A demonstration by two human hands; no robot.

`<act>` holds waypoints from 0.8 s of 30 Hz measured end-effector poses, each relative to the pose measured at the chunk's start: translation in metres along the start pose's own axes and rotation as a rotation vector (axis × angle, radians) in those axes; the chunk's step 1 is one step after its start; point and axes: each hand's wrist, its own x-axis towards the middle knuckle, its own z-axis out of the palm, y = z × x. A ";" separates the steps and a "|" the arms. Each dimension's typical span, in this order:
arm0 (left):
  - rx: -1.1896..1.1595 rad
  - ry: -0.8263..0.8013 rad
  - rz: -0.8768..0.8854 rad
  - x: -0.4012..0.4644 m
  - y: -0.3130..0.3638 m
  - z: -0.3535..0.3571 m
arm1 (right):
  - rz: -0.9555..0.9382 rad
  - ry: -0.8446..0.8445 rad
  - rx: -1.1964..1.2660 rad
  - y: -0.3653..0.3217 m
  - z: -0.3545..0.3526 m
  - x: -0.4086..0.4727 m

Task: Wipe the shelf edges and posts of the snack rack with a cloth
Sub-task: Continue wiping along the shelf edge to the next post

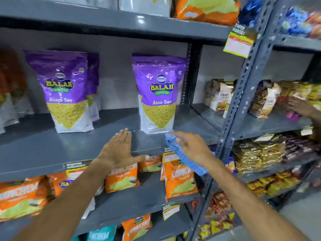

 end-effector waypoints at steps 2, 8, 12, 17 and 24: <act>0.014 0.023 -0.026 0.003 0.002 0.005 | 0.025 0.153 0.148 0.037 -0.014 0.016; 0.027 0.067 -0.061 0.002 0.006 0.010 | 0.362 0.313 0.347 0.120 -0.007 0.149; 0.007 0.076 -0.075 0.002 0.005 0.012 | 0.398 0.095 0.083 0.149 0.025 0.214; 0.018 0.119 -0.093 0.001 0.008 0.013 | 0.092 -0.124 -0.083 0.154 0.043 0.273; 0.021 0.138 -0.090 0.001 0.005 0.014 | 0.017 -0.185 0.035 0.171 0.056 0.302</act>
